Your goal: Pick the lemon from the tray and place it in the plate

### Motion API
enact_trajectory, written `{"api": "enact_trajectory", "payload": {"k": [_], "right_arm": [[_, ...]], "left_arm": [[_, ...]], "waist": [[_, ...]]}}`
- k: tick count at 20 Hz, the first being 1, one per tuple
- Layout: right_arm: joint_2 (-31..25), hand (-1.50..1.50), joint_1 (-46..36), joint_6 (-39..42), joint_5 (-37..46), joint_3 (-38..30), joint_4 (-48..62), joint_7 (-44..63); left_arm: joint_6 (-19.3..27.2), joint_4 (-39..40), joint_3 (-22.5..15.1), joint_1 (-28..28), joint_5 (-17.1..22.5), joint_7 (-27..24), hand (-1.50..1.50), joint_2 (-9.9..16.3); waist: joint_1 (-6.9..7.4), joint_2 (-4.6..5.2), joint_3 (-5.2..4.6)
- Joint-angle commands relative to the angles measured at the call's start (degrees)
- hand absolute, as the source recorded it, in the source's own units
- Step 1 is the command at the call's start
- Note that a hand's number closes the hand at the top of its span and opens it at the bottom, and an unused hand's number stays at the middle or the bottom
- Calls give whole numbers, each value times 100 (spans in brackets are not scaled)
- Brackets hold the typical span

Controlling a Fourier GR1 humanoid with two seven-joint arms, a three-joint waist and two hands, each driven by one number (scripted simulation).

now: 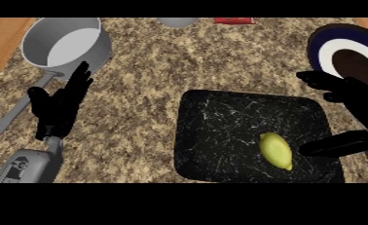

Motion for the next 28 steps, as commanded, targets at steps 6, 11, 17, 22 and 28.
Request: {"api": "enact_trajectory", "payload": {"k": [6, 11, 17, 22, 28], "right_arm": [[-757, -150, 362, -420, 1438, 571, 712, -2624], [-1018, -150, 71, -972, 2119, 980, 1148, -2501], [-933, -150, 369, -2116, 2812, 1101, 1068, -2450], [-739, -150, 243, -2541, 3509, 1269, 1320, -2172], [-619, -150, 245, -2545, 4062, 1429, 974, -1605]], "left_arm": [[-123, 204, 32, 55, -61, -166, 0, -40], [-87, 274, 79, -172, -116, -65, 0, -115], [-299, 463, 284, -72, -35, -266, 0, -138], [-324, 477, 336, -34, -172, -282, 0, -193], [-241, 557, 285, 268, -447, -664, 0, -528]], "waist": [[-61, -52, -25], [-24, -61, -31], [-115, -81, -38], [-101, -83, -39], [-121, -88, -43]]}}
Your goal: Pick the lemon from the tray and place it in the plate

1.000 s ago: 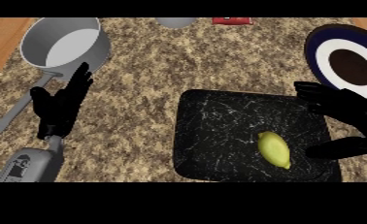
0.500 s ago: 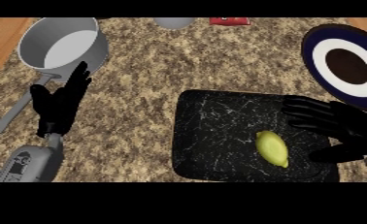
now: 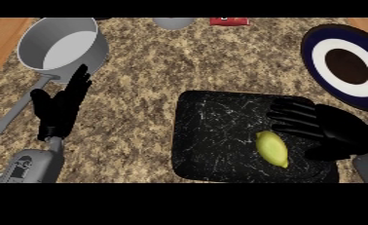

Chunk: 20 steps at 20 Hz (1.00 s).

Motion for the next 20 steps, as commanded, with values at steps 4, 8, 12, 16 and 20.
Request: {"api": "enact_trajectory", "payload": {"k": [4, 8, 12, 16, 20], "right_arm": [[157, -150, -21, 56, 674, 1, -177, -248], [671, -150, -4, -187, 1045, 28, -173, 80], [1086, -150, -30, -339, 1463, 189, -60, 333], [1085, -150, -280, -43, 1567, -73, -49, 390], [1168, -150, -158, -254, 2135, 141, -33, 439]], "left_arm": [[-163, -1, 286, -84, -139, 215, 0, -38], [-347, -416, 292, 387, -244, 160, 0, -75], [-329, -203, 441, -35, -246, 428, 0, -171], [-533, -251, 509, 217, -332, 286, 0, -160], [-292, -460, 394, 60, -526, 467, 0, -392]], "waist": [[-20, -4, -2], [-3, -6, -1], [-2, 0, 0], [9, -3, -1], [10, -6, 0]]}}
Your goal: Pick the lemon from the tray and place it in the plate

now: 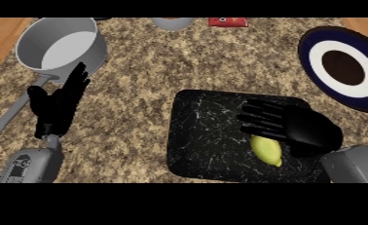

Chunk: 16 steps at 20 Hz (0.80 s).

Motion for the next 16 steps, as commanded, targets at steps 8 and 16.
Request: {"api": "enact_trajectory", "payload": {"k": [8, 16], "right_arm": [[-1, 150, 290, -605, 505, 264, 305, -874], [333, 150, 415, -921, -25, -3, 128, -848]], "left_arm": [[263, -144, -116, -132, -358, 200, 0, -280], [-274, 81, 257, 116, -13, -199, 0, 4]], "waist": [[-11, 60, 86], [8, 60, 85]]}}
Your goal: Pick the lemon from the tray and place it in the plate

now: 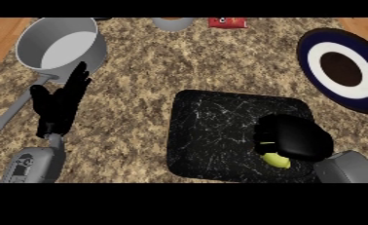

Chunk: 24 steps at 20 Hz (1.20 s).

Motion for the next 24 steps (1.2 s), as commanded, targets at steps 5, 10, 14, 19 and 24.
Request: {"api": "enact_trajectory", "payload": {"k": [5, 10, 14, 19, 24], "right_arm": [[822, 150, 116, 1188, -1057, -1406, 801, 2592], [1518, 150, -744, 1227, -1404, -2419, 435, 4766], [1533, 150, -1381, 477, -1307, -3172, -164, 5837], [1431, 150, -2225, 227, -859, -3594, -419, 7387], [842, 150, -2454, 583, -1601, -4435, 21, 7559]], "left_arm": [[35, -97, 8, 23, -48, 44, 0, 34], [56, -75, -55, 68, -91, 69, 0, -23], [-27, -109, -17, 142, -68, 47, 0, 52], [-66, -124, 33, 74, 32, 77, 0, -22], [-39, -86, 42, 156, -135, -110, 0, -46]], "waist": [[-101, 114, 125], [-72, 51, 120], [-82, 35, 130], [1, 77, 135], [3, 97, 143]]}}
